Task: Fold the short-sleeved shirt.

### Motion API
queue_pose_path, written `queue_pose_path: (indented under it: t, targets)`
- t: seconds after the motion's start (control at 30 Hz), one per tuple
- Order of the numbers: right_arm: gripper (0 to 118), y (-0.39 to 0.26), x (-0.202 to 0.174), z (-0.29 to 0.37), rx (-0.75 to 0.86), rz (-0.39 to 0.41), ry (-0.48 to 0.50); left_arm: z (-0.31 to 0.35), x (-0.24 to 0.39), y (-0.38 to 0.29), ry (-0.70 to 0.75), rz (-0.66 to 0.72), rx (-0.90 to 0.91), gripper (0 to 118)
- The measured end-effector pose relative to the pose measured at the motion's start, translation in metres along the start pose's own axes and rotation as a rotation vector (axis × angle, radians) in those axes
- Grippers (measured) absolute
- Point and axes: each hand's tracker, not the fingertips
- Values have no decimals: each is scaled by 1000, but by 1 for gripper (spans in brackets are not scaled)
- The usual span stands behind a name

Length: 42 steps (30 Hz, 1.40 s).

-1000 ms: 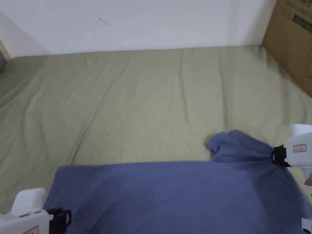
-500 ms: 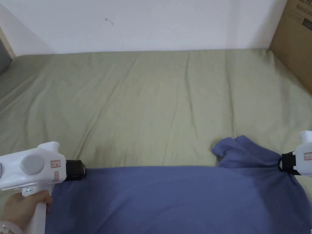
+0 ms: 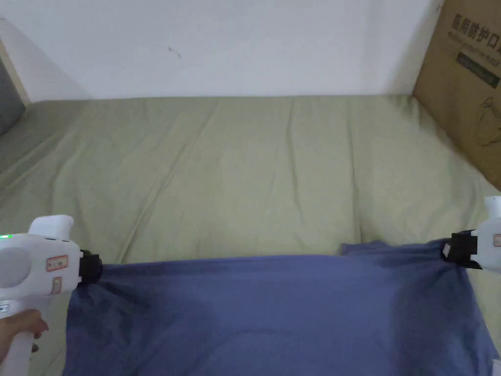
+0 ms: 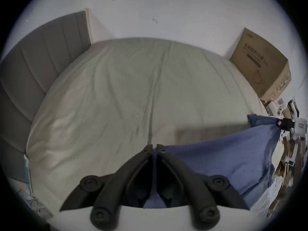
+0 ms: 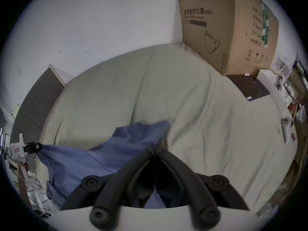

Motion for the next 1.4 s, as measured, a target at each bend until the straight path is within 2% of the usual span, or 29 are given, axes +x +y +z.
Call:
queue_pose_path:
  t: [0.1, 0.17, 0.3, 0.43, 0.57, 0.7, 0.73, 0.77, 0.8, 0.83, 0.87, 0.9, 1.0, 1.07, 1.1, 1.13, 1.17, 1.2, 1.23, 1.27, 1.3, 1.4]
  targets:
    - [0, -19, 6, 44, 20, -5, 27, 50, -3, -24, -10, -2, 43, 1]
    - [0, -41, 7, 71, 22, 19, 20, 76, -5, -44, -25, -24, 56, 1]
    - [0, -95, 23, 108, -3, 38, 17, 106, -8, -99, -4, -71, 18, 1]
    - [0, -158, 32, 127, -77, 35, -8, 116, -9, -160, 4, -58, -34, 1]
    - [0, -216, 49, 112, -191, 0, -33, 101, -13, -208, 13, -76, -150, 1]
    - [0, -241, 46, 116, -169, -23, -54, 100, -13, -222, 13, -65, -126, 6]
    - [3, -243, 46, 115, -158, -28, -52, 102, -12, -220, 11, -48, -108, 20]
    - [19, -244, 45, 114, -161, -24, -53, 103, -14, -218, 15, -31, -102, 39]
    - [48, -242, 49, 103, -166, -19, -61, 103, -16, -215, 28, -20, -107, 60]
    - [79, -242, 47, 102, -177, -9, -83, 104, -16, -212, 37, -20, -117, 87]
    - [80, -241, 45, 103, -179, 6, -104, 109, -13, -210, 43, -22, -107, 101]
    - [80, -240, 44, 108, -159, 16, -103, 114, -13, -208, 48, -24, -92, 106]
    - [80, -228, 28, 120, -104, 2, -84, 131, -9, -198, 31, -19, -30, 106]
    - [79, -218, 14, 126, -52, 22, -47, 141, -6, -190, 0, 4, 22, 106]
    - [77, -213, 4, 128, -30, 44, -36, 146, -3, -187, -27, 16, 39, 106]
    - [64, -209, -6, 129, -7, 61, -33, 151, -1, -186, -61, 34, 53, 103]
    - [46, -206, -18, 130, 31, 78, -36, 154, -1, -184, -104, 48, 65, 96]
    - [19, -204, -29, 128, 71, 82, -54, 155, -1, -184, -130, 64, 77, 79]
    - [1, -204, -40, 126, 95, 76, -57, 155, -1, -185, -149, 83, 85, 41]
    - [0, -204, -51, 124, 102, 78, -25, 151, 0, -188, -141, 88, 73, 8]
    - [0, -205, -62, 121, 111, 93, 15, 149, 0, -191, -121, 110, 62, 0]
    - [0, -212, -93, 104, 102, 80, 50, 146, -7, -202, -115, 116, 39, 0]
